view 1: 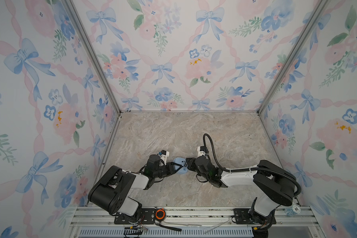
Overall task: Insert the battery into the alarm
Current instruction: Install the battery in the alarm.
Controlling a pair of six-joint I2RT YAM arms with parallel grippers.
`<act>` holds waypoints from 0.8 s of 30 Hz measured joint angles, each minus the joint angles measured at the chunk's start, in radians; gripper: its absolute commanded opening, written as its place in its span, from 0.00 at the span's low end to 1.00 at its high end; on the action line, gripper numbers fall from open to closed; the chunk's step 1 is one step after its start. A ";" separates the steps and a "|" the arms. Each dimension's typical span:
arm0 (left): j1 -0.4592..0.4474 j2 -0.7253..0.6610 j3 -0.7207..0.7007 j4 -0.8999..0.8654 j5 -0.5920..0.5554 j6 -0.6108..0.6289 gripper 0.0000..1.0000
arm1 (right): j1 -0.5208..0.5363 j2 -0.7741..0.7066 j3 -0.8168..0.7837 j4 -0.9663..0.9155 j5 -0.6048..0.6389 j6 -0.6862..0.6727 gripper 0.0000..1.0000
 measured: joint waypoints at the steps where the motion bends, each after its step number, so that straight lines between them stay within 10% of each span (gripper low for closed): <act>1: 0.000 0.000 0.000 0.000 0.000 0.000 0.00 | 0.000 0.000 0.000 -0.001 -0.002 0.000 0.00; 16: -0.006 -0.001 0.000 -0.002 0.000 0.000 0.00 | 0.015 0.037 0.020 -0.017 -0.028 -0.008 0.00; 24: -0.006 -0.002 0.000 -0.004 0.000 -0.001 0.00 | 0.023 0.011 0.042 -0.122 -0.031 -0.016 0.47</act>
